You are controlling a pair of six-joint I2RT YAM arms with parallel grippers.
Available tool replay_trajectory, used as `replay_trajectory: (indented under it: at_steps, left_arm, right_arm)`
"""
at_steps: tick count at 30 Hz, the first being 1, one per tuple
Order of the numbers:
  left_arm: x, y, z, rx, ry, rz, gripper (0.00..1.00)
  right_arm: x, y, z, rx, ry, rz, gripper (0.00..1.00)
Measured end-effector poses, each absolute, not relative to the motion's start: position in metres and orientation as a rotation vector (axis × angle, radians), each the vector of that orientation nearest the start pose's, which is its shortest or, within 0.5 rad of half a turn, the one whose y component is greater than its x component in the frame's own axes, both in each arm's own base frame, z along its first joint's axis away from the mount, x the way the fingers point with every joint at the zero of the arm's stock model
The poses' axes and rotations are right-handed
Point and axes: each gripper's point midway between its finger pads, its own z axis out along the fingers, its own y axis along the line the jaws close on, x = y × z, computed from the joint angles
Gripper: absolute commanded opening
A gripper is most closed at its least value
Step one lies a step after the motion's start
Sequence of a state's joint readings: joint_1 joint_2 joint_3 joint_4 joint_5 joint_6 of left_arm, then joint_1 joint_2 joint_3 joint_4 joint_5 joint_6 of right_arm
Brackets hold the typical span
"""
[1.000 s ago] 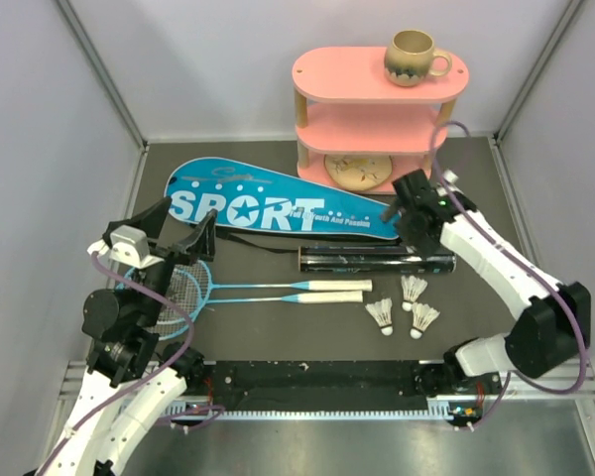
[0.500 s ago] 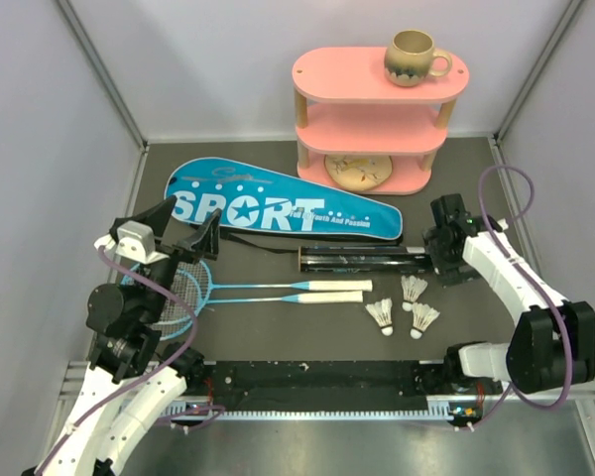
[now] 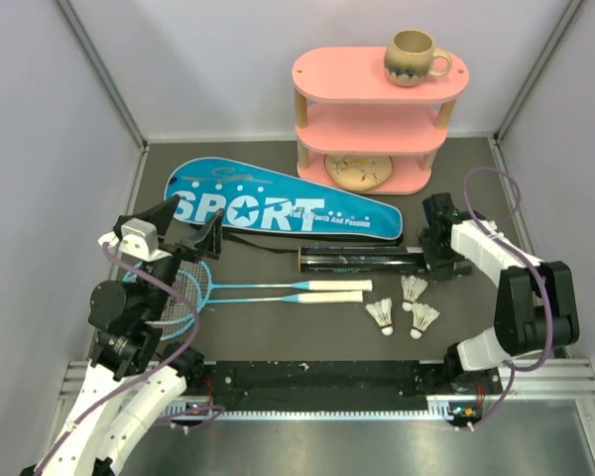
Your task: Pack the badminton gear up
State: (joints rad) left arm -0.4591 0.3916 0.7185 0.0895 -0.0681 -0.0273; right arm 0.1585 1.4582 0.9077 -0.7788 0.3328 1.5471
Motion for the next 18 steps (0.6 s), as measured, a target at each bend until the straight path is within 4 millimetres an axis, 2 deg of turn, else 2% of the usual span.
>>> replay_trajectory:
  at_steps: [4,7,11,13,14,16,18]
  left_arm:
    - [0.216,-0.095,0.411,0.192,1.157,-0.39,0.98]
    - [0.218,-0.096,0.409,0.193,1.163,-0.39,0.98]
    - [0.22,-0.097,0.407,0.195,1.171,-0.39,0.98]
    - [0.221,-0.098,0.407,0.197,1.174,-0.39,0.98]
    - [0.221,-0.098,0.406,0.199,1.175,-0.391,0.98]
    - [0.222,-0.099,0.406,0.2,1.178,-0.391,0.98]
    - [0.223,-0.099,0.405,0.201,1.183,-0.39,0.98]
  right_arm:
    - [0.293,0.027,0.038,1.794,2.08,-0.09,0.9]
    - [0.295,0.026,0.03,1.778,2.094,-0.115,0.79]
    - [0.3,0.021,0.033,1.738,2.083,-0.12,0.57]
    - [0.303,0.017,0.039,1.702,2.06,-0.113,0.47]
    - [0.303,0.015,0.044,1.68,2.048,-0.104,0.32]
    - [0.307,0.01,0.06,1.614,2.023,-0.081,0.28]
    - [0.315,0.006,0.085,1.517,1.98,-0.029,0.26]
